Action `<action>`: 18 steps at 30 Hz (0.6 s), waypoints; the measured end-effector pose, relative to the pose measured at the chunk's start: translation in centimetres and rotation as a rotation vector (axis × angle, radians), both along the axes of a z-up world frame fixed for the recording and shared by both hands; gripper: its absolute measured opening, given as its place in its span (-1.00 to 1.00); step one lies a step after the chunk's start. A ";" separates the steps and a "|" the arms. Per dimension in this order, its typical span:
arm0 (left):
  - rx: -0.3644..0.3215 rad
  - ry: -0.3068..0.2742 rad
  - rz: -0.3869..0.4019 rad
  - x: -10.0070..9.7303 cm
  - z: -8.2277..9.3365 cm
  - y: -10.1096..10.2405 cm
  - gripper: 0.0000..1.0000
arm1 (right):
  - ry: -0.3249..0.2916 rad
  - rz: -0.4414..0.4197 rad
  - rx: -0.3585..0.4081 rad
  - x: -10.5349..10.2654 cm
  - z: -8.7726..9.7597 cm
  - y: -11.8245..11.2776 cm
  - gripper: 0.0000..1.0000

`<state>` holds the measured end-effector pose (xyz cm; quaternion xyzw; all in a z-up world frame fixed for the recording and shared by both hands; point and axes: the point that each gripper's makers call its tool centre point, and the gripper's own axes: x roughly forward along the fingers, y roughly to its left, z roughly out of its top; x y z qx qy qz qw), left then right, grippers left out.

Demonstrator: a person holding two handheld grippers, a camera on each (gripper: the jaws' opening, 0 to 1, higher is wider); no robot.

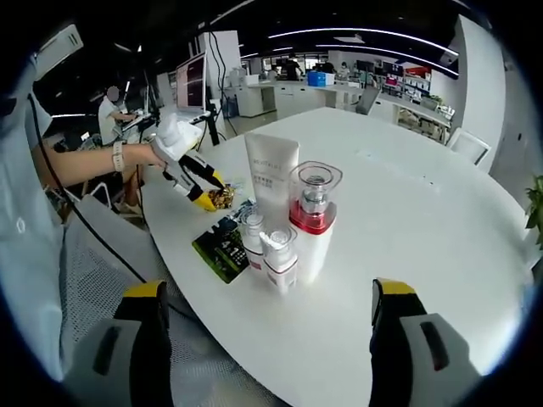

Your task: Arrange the skincare products in the storage area until every visible bottle or jar stands upright without overlapping.

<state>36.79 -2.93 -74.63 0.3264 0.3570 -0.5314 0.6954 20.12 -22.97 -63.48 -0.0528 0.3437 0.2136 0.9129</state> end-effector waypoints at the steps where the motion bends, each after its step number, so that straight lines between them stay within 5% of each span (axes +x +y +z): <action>1: 0.004 0.009 -0.013 -0.2 0.0 -0.2 -0.25 | 0.000 0.001 0.000 0.0 0.0 0.0 0.99; 7: 0.025 0.021 -0.155 -1.4 0.0 -1.3 -0.25 | -0.002 0.003 -0.004 0.0 0.1 0.0 0.99; 10: 0.037 0.076 -0.199 -2.4 -0.2 -1.2 -0.25 | -0.002 0.003 -0.006 0.0 0.2 0.0 0.99; 18: 0.045 0.132 -0.211 -1.0 -0.1 -1.0 -0.25 | 0.004 0.008 -0.007 0.0 0.0 0.1 0.99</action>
